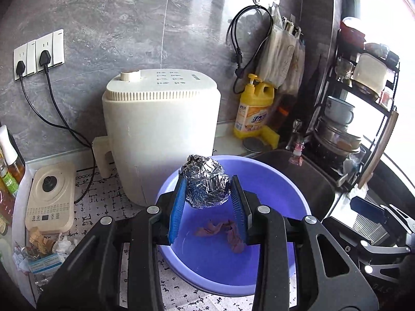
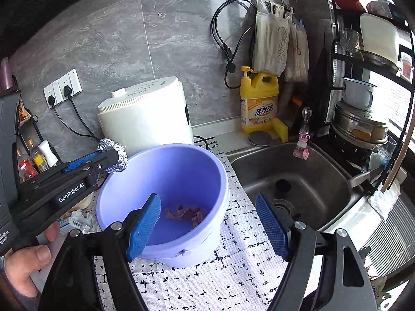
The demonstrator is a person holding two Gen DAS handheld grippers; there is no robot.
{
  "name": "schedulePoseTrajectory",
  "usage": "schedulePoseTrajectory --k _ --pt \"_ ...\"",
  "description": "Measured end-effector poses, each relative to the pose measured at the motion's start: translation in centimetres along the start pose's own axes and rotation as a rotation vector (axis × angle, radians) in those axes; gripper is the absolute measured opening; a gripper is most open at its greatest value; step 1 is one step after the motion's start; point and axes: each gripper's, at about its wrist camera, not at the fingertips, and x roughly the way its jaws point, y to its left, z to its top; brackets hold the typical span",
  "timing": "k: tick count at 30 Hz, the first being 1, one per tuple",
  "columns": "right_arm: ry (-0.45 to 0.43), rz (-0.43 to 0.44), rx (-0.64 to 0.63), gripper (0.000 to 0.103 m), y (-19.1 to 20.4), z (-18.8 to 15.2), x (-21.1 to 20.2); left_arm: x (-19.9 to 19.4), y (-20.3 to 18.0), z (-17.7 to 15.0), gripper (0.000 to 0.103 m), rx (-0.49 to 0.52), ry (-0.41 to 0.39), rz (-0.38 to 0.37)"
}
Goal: Collect trash
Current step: 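Carry both items over the purple bucket and open both tools to drop them, then move both tools back from the bucket to the trash on the cloth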
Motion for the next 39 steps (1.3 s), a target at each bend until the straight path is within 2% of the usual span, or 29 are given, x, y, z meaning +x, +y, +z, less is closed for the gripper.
schedulePoseTrajectory --k 2,5,7,17,26,36,39 --pt "0.008 -0.003 0.001 0.075 -0.1 0.0 0.2 0.2 0.1 0.0 0.074 -0.016 -0.001 -0.009" --pt "0.005 0.004 -0.005 0.08 0.2 0.0 0.0 -0.3 0.7 0.0 0.091 -0.031 -0.017 0.021" --pt "-0.005 0.017 -0.006 0.086 0.4 0.0 -0.2 -0.5 1.2 0.0 0.097 -0.036 -0.018 0.048" --pt "0.017 0.085 -0.051 0.095 3.3 -0.4 0.4 -3.1 5.4 -0.5 0.097 -0.117 -0.05 0.23" --pt "0.033 0.143 -0.118 0.095 7.6 -1.2 0.2 -6.8 9.0 -2.4 0.097 -0.146 -0.085 0.36" --pt "0.047 0.213 -0.192 0.095 13.2 -3.7 -0.4 -11.2 14.3 -6.0 0.097 -0.218 -0.082 0.516" --pt "0.061 0.231 -0.204 0.095 14.7 -4.5 -0.4 -12.4 15.8 -7.0 0.097 -0.228 -0.068 0.536"
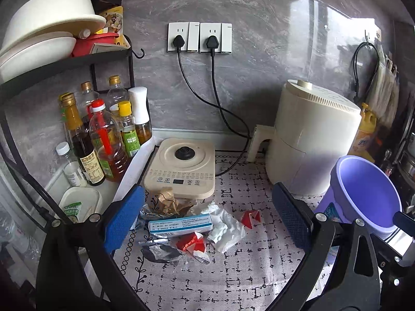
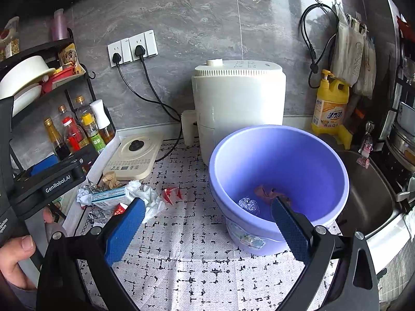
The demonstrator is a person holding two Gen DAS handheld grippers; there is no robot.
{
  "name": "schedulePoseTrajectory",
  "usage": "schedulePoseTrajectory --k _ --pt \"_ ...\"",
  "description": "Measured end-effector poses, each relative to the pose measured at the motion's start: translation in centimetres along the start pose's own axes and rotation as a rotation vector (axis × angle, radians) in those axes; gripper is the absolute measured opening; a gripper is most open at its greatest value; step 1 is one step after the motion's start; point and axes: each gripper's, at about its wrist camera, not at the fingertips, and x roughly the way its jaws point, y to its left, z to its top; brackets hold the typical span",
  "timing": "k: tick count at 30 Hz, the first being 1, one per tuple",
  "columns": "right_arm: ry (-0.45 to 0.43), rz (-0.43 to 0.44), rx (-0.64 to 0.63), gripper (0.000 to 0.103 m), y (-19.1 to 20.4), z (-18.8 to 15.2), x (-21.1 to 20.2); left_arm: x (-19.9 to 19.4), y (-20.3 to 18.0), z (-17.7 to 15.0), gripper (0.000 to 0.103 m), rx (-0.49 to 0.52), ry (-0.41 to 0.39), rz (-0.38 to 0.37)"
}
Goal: Collect trash
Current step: 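Move both tools back from the bucket to the trash on the cloth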
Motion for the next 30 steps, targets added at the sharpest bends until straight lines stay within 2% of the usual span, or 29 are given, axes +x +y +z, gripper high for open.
schedulePoseTrajectory --k 11,16,19,30 --pt "0.037 0.069 -0.068 0.095 5.2 -1.9 1.9 -0.3 5.6 -2.4 0.097 -0.028 0.065 0.106" --pt "0.083 0.102 -0.088 0.094 6.5 -2.8 3.2 0.2 7.0 -3.8 0.097 -0.04 0.108 0.104" --pt "0.104 0.13 -0.096 0.091 6.9 -3.5 3.8 0.9 8.0 -4.9 0.097 -0.076 0.157 0.077" --pt "0.201 0.09 -0.153 0.091 6.7 -5.6 5.6 4.2 8.0 -8.3 0.097 -0.12 0.244 0.029"
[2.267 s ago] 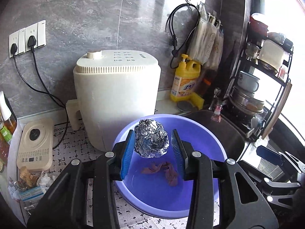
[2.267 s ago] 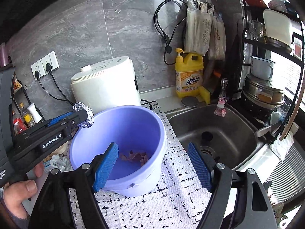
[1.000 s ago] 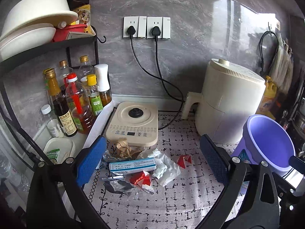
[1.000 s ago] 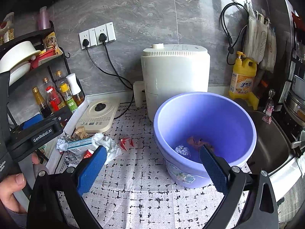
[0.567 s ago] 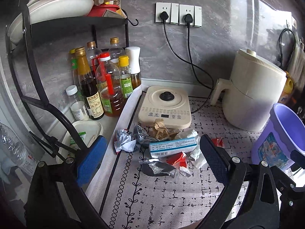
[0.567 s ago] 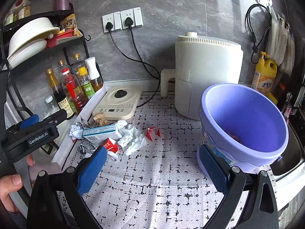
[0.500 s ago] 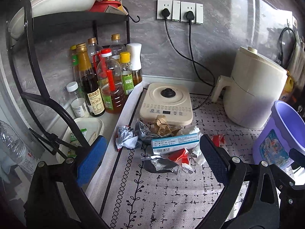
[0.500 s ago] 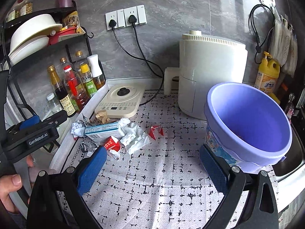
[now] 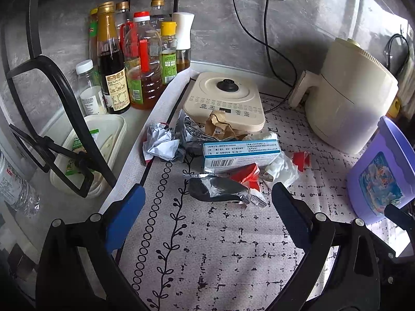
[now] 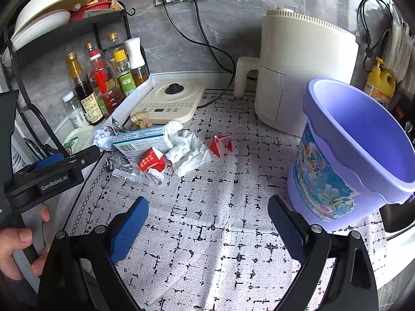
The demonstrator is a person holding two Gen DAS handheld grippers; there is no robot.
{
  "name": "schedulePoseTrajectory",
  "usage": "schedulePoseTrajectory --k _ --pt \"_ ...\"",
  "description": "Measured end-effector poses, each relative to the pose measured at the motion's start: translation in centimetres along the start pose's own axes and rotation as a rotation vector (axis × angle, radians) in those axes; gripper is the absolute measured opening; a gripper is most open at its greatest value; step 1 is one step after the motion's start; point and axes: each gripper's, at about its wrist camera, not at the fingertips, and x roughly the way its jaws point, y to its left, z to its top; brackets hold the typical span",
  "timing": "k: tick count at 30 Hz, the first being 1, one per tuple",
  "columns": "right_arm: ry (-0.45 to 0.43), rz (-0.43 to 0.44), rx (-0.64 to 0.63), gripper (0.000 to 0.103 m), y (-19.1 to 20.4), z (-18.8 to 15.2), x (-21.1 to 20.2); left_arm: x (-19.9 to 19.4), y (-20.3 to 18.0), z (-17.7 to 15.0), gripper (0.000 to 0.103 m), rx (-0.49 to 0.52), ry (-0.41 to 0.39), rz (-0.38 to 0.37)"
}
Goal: Collect trash
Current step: 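Move both tools back from the bucket to the trash on the cloth, then grasp the crumpled grey foil wrapper with the left tool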
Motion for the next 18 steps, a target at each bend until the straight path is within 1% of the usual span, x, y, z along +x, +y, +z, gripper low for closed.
schedulePoseTrajectory --k 3,5,7,9,12,15,18 --pt "0.02 -0.003 -0.003 0.091 -0.4 -0.4 0.4 1.4 -0.5 -0.3 0.097 0.002 0.012 0.01" --pt "0.03 -0.004 -0.004 0.091 -0.7 -0.4 0.7 2.4 -0.7 -0.4 0.094 -0.001 0.029 0.023" --pt "0.037 -0.006 -0.003 0.092 -1.0 -0.5 1.0 3.4 -0.7 -0.6 0.093 -0.017 0.046 0.017" --pt "0.041 -0.003 -0.002 0.095 -1.2 -0.4 1.4 4.3 -0.7 -0.8 0.092 -0.026 0.057 0.019" --pt "0.058 0.007 -0.011 0.095 -1.2 -0.4 2.4 5.7 -0.7 -1.0 0.086 -0.044 0.084 0.021" --pt "0.07 0.022 -0.02 0.095 -1.1 -0.2 3.4 6.9 -0.9 -1.1 0.072 -0.063 0.109 0.015" --pt "0.074 0.033 -0.034 0.095 -1.0 0.3 4.4 7.2 -1.0 -1.1 0.052 -0.083 0.107 -0.011"
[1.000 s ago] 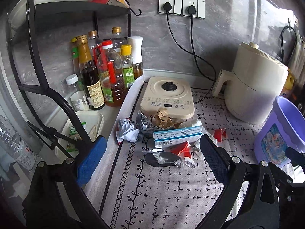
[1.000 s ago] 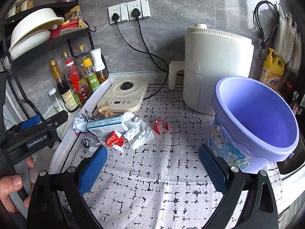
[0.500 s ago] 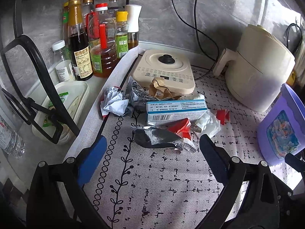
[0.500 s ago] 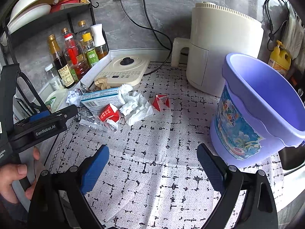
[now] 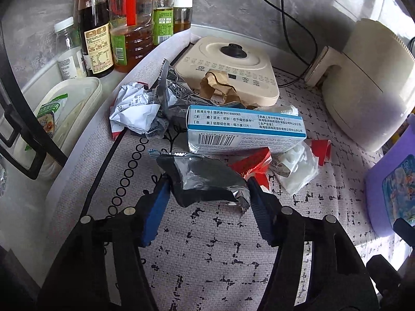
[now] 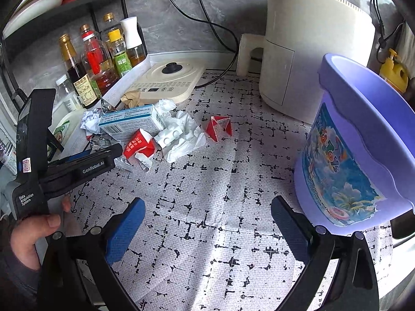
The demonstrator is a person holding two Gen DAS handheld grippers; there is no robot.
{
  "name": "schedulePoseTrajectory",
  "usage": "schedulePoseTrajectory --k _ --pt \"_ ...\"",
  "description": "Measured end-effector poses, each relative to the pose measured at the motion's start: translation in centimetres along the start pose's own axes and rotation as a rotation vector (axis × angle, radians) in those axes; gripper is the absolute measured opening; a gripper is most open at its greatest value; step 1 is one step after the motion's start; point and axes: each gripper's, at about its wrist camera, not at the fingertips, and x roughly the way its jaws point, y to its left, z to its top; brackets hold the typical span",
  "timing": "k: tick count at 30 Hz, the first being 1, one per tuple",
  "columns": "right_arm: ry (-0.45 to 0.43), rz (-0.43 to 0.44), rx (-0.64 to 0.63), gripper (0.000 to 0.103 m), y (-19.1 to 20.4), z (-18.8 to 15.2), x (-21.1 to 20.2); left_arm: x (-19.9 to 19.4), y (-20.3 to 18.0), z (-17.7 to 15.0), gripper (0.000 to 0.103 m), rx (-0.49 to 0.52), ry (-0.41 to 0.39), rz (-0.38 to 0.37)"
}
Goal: Collect trash
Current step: 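Grasp the crumpled grey foil wrapper with the left tool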
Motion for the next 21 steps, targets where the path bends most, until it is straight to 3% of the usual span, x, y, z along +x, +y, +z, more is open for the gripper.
schedulePoseTrajectory --k 1,3,17,21 --pt "0.001 0.004 0.0 0.095 0.0 0.3 0.3 -0.1 -0.1 0.0 0.032 -0.005 -0.007 -0.004" --pt "0.0 0.016 -0.001 0.095 -0.1 0.7 0.7 -0.1 -0.2 0.1 0.004 -0.011 -0.004 0.022" --pt "0.001 0.139 -0.049 0.095 1.1 3.4 4.0 -4.6 0.0 2.5 0.002 -0.027 -0.18 0.065" --pt "0.004 0.18 -0.053 0.088 1.2 4.5 5.1 -5.6 -0.4 3.7 0.002 -0.01 -0.214 0.067"
